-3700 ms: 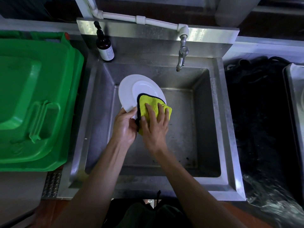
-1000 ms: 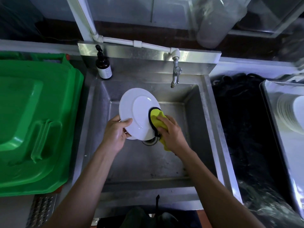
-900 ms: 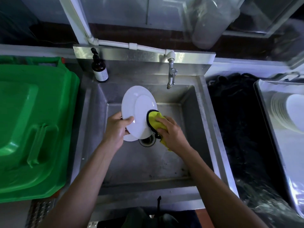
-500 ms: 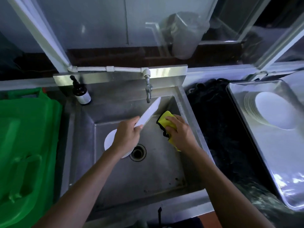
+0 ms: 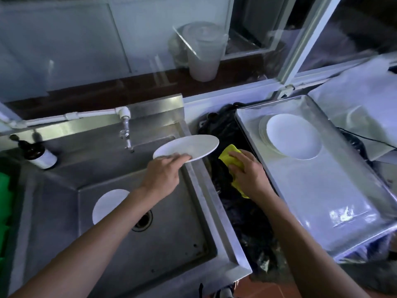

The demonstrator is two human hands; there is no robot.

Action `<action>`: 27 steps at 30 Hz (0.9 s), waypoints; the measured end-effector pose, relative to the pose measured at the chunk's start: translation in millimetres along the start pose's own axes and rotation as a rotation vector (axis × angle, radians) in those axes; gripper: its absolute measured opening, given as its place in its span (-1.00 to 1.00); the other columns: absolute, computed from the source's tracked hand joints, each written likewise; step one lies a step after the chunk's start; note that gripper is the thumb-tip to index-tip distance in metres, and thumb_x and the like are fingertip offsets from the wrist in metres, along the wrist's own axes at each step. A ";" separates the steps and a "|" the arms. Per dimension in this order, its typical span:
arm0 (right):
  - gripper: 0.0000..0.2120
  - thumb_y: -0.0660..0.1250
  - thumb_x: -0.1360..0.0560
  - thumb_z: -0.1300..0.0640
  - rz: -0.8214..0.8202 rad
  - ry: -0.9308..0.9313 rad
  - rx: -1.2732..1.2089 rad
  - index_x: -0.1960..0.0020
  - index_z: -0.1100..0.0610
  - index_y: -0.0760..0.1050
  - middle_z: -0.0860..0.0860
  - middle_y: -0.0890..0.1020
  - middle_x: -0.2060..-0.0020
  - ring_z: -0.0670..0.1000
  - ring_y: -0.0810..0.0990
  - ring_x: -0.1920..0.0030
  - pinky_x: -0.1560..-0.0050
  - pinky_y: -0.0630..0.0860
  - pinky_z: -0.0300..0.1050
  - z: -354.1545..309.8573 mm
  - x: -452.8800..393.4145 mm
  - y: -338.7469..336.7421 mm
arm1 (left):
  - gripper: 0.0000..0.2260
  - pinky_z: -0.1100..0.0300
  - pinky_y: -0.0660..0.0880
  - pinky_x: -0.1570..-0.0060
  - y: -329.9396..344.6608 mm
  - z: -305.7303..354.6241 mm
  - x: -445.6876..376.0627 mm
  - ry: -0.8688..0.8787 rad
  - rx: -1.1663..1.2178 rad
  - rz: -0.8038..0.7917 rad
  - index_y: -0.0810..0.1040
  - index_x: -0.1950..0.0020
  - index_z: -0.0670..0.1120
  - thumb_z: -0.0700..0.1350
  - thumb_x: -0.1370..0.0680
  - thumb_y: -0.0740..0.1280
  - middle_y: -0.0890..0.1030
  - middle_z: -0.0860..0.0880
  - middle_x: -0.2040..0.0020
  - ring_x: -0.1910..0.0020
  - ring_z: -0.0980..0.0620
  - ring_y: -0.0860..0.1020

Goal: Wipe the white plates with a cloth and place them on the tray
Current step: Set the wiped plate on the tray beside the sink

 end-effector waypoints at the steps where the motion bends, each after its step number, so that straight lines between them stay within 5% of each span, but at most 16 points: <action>1: -0.60 0.41 -0.54 0.18 0.007 0.013 -0.006 -0.36 0.00 0.53 -0.02 0.50 -0.34 -0.04 0.48 -0.23 -0.12 0.30 -0.33 13.7 -1.7 -15.9 | -0.52 -0.02 0.64 0.32 9.0 13.6 -13.0 0.011 -0.012 -0.017 0.69 -0.17 -0.14 -0.51 -0.34 0.39 0.75 -0.09 0.00 0.12 -0.18 0.72; 7: -0.63 0.40 -0.55 0.19 0.108 0.068 -0.027 -0.34 0.01 0.55 -0.01 0.52 -0.31 -0.07 0.51 -0.20 -0.15 0.32 -0.34 84.3 -5.9 -106.9 | -0.49 0.04 0.61 0.32 49.6 95.5 -85.4 0.106 -0.047 -0.004 0.70 -0.11 -0.17 -0.53 -0.24 0.43 0.74 -0.11 0.06 0.18 -0.16 0.72; 10: -0.69 0.36 -0.57 0.17 0.143 0.106 -0.107 -0.30 -0.02 0.56 -0.10 0.49 -0.22 -0.38 0.51 0.01 0.13 0.42 -0.51 116.4 0.8 -144.7 | -0.50 0.06 0.61 0.28 72.2 132.6 -118.8 0.141 -0.047 0.010 0.70 -0.12 -0.17 -0.54 -0.25 0.42 0.75 -0.10 0.06 0.16 -0.14 0.72; 13: -0.71 0.35 -0.58 0.17 0.174 0.162 -0.155 -0.27 -0.05 0.56 -0.18 0.45 -0.15 -0.49 0.48 0.05 0.28 0.47 -0.48 147.2 7.3 -173.3 | -0.49 0.01 0.63 0.25 93.3 171.7 -147.4 0.205 -0.050 0.013 0.70 -0.12 -0.17 -0.55 -0.26 0.41 0.75 -0.11 0.04 0.13 -0.15 0.73; 18: -0.71 0.31 -0.59 0.21 0.170 0.245 -0.276 -0.22 -0.10 0.54 -0.18 0.46 -0.19 -0.07 0.67 0.18 0.33 0.64 0.04 185.2 14.8 -199.9 | -0.50 0.02 0.61 0.28 125.2 232.4 -179.1 0.340 -0.061 -0.007 0.71 -0.10 -0.18 -0.52 -0.26 0.30 0.75 -0.09 0.01 0.14 -0.16 0.72; 20: -0.71 0.30 -0.60 0.23 0.169 0.255 -0.299 -0.24 -0.06 0.54 -0.15 0.46 -0.22 -0.01 0.68 0.17 0.29 0.65 0.10 194.3 16.3 -207.5 | -0.49 0.09 0.56 0.35 136.4 249.0 -188.5 0.374 -0.062 -0.016 0.70 -0.06 -0.19 -0.55 -0.20 0.34 0.74 -0.07 0.05 0.24 -0.14 0.69; 25: -0.71 0.32 -0.60 0.23 0.193 0.250 -0.213 -0.29 0.05 0.55 -0.10 0.47 -0.21 -0.34 0.56 0.10 0.29 0.55 -0.35 210.3 20.6 -222.3 | -0.54 0.00 0.61 0.33 169.5 268.0 -201.3 0.414 -0.065 -0.062 0.69 -0.06 -0.20 -0.53 -0.26 0.29 0.73 -0.10 0.03 0.23 -0.17 0.69; 27: -0.71 0.33 -0.59 0.22 0.186 0.255 -0.198 -0.30 0.06 0.55 -0.07 0.48 -0.23 -0.24 0.58 0.07 0.24 0.54 -0.35 215.6 21.1 -223.2 | -0.53 -0.07 0.64 0.23 182.9 268.5 -204.3 0.396 -0.083 -0.097 0.68 -0.11 -0.21 -0.54 -0.29 0.31 0.73 -0.13 -0.05 0.07 -0.23 0.71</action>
Point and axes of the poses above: each hand's wrist, its own x-axis away from the middle knuckle, its own y-axis out of the palm, z = x × y, the point moved 10 cm from there along -x, towards the middle knuckle
